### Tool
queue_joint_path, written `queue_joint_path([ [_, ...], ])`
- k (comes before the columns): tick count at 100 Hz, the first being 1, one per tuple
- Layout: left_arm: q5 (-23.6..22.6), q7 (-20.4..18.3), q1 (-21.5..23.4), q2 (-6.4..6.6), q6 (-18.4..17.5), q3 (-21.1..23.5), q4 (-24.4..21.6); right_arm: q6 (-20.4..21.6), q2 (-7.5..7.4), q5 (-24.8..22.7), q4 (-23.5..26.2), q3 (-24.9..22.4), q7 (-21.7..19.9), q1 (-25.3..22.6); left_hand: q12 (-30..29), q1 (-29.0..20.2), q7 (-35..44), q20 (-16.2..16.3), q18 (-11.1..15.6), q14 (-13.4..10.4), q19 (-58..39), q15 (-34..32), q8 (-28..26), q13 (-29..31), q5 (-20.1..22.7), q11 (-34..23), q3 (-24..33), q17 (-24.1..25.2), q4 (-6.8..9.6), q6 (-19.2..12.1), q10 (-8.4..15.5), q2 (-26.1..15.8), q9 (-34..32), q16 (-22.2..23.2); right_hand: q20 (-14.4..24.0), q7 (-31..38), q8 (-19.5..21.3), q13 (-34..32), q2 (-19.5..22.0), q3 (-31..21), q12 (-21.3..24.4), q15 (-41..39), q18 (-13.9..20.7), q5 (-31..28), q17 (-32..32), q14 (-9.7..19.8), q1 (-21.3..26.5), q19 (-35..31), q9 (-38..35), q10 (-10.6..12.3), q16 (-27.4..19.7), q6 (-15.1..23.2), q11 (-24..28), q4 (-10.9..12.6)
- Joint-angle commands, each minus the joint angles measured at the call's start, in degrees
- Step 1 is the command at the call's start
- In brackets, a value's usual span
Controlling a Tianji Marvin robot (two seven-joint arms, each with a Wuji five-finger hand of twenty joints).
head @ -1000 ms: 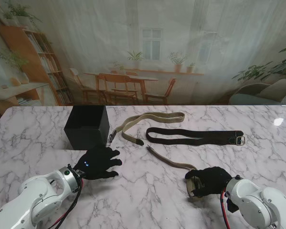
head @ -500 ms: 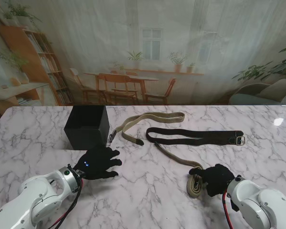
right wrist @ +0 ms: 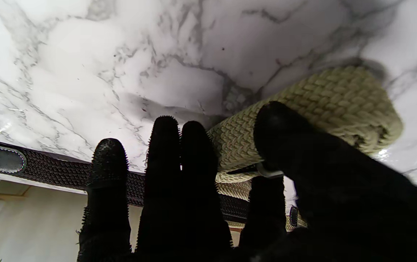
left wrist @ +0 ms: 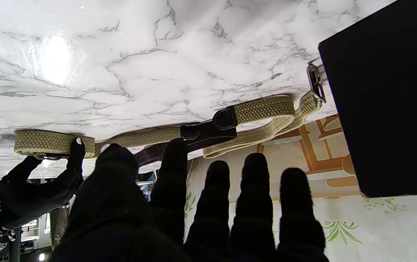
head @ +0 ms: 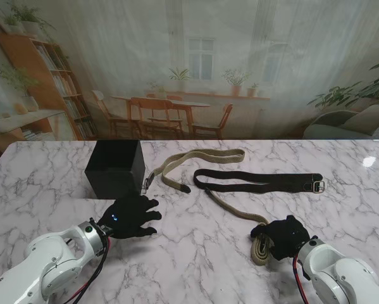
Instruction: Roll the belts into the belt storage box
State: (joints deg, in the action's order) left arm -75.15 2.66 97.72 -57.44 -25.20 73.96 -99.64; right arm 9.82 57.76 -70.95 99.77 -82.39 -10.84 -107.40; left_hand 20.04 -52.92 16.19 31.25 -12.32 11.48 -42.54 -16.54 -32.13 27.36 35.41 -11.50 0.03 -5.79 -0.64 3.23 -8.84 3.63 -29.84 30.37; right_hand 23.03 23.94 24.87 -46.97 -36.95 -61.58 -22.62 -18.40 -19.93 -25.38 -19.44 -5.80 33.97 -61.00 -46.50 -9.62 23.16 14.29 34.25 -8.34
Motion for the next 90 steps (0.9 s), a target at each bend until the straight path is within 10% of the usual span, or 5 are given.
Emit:
queue_joint_path([
  [1, 0.0, -0.8, 0.0, -0.03, 0.0, -0.2, -0.2, -0.1, 0.3, -0.3, -1.3, 0.5, -0.6, -0.9, -0.7, -0.8, -0.2, -0.7, -1.8, -0.1, 1.5, 1.2, -0.4, -0.7, 0.2, 0.8, -0.6, 1.0, 0.37, 0.2, 0.0, -1.0, 2.1, -0.3, 1.2, 34.9, -2.1, 2.3, -1.8, 4.7, 3.4, -0.9, -3.4, -14.9, 0.8, -0.3, -3.6, -0.4, 11.1, 1.6, -1.0, -1.2, -9.7, -4.5],
  [23, 0.1, -0.9, -0.1, -0.04, 0.0, -0.2, -0.2, -0.9, 0.49, 2.1, -2.1, 1.1, 0.0, -0.5, -0.7, -0.6, -0.2, -0.7, -1.8, -0.2, 1.5, 1.2, -0.3, -0.7, 0.3, 0.8, -0.6, 1.0, 0.37, 0.3, 0.0, -1.1, 2.1, -0.2, -1.0, 38.8, -6.3, 8.0, -3.1, 3.3, 10.1, 6.2, -3.9, -18.5, 1.0, -3.9, -2.9, 2.4, 16.1, -4.3, -7.8, -5.6, -15.2, -4.6],
  [47, 0.2, -1.0, -0.1, -0.04, 0.1, -0.3, -0.2, -1.6, 0.93, 4.1, -4.4, 2.4, 5.4, 0.5, -0.7, -0.6, -0.1, -0.7, -1.8, -0.2, 1.6, 1.2, -0.3, -0.6, 0.4, 0.8, -0.6, 1.0, 0.37, 0.2, 0.0, -1.0, 2.1, -0.2, -3.3, 46.2, -7.2, 3.9, -3.2, 1.5, 7.0, 4.1, -3.7, -15.6, 0.5, -0.8, -2.7, 1.6, 2.0, 5.1, -8.1, -7.1, -8.1, -4.8],
  [66, 0.2, -0.9, -0.1, -0.05, 0.1, -0.3, -0.2, -2.1, 1.39, 4.4, -6.2, 2.9, 11.3, 0.9, -0.7, -0.6, -0.1, -0.7, -1.8, -0.1, 1.6, 1.2, -0.3, -0.7, 0.3, 0.8, -0.6, 1.1, 0.36, 0.2, 0.0, -1.1, 2.2, -0.3, -3.0, 49.5, -7.3, -3.2, -3.5, 0.7, -1.4, -0.6, -3.0, -16.2, -1.5, 0.0, -2.7, -0.6, -7.0, 5.9, -4.7, -5.6, 3.6, -4.8],
  [90, 0.2, -1.0, 0.0, -0.05, 0.1, -0.3, -0.2, -2.0, 1.7, 4.4, -7.1, 2.7, 15.3, 0.8, -0.7, -0.6, -0.1, -0.7, -1.8, -0.2, 1.6, 1.2, -0.3, -0.7, 0.4, 0.8, -0.6, 1.1, 0.36, 0.3, 0.0, -1.1, 2.2, -0.2, -1.0, 49.1, -4.6, -12.5, -2.7, 0.7, -4.7, -5.0, -1.8, -11.5, -5.4, 2.0, 0.0, -3.8, -19.2, 7.8, -0.7, -5.2, 5.5, -5.0],
])
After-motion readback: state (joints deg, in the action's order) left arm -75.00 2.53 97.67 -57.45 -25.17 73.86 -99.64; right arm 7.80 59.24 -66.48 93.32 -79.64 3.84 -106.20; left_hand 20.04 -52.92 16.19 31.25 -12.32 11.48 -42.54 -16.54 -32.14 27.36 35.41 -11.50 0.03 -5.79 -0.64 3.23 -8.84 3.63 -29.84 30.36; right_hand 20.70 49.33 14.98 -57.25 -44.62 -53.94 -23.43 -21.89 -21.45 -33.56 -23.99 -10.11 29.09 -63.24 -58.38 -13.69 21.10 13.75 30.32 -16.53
